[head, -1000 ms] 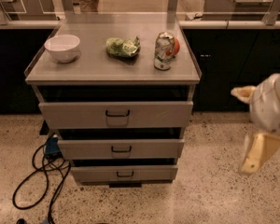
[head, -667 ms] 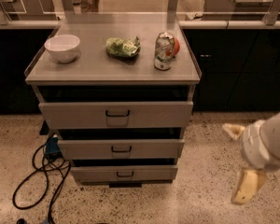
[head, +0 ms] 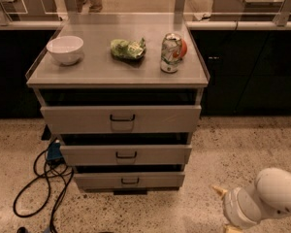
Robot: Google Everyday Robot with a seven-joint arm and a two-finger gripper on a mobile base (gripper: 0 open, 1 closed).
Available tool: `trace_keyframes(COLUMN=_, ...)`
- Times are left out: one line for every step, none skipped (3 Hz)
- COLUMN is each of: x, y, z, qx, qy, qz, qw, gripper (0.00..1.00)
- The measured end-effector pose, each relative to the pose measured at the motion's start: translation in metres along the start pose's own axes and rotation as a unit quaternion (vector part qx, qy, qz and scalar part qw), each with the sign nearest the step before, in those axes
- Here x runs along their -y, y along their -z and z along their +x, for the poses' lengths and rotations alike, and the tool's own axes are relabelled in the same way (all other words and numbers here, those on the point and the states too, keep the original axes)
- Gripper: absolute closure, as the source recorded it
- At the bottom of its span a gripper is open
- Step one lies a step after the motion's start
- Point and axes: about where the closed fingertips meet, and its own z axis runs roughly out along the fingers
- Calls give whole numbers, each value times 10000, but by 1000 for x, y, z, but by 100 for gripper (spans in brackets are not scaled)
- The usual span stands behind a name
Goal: Open middle drawer
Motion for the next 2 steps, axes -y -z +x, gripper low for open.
trace_keyframes(x=-7, y=-64, z=0, qx=494, qy=56, qz=-90, qw=9987, gripper=0)
trace_keyframes(x=-7, y=-64, z=0, qx=494, qy=56, qz=-90, qw=9987, gripper=0)
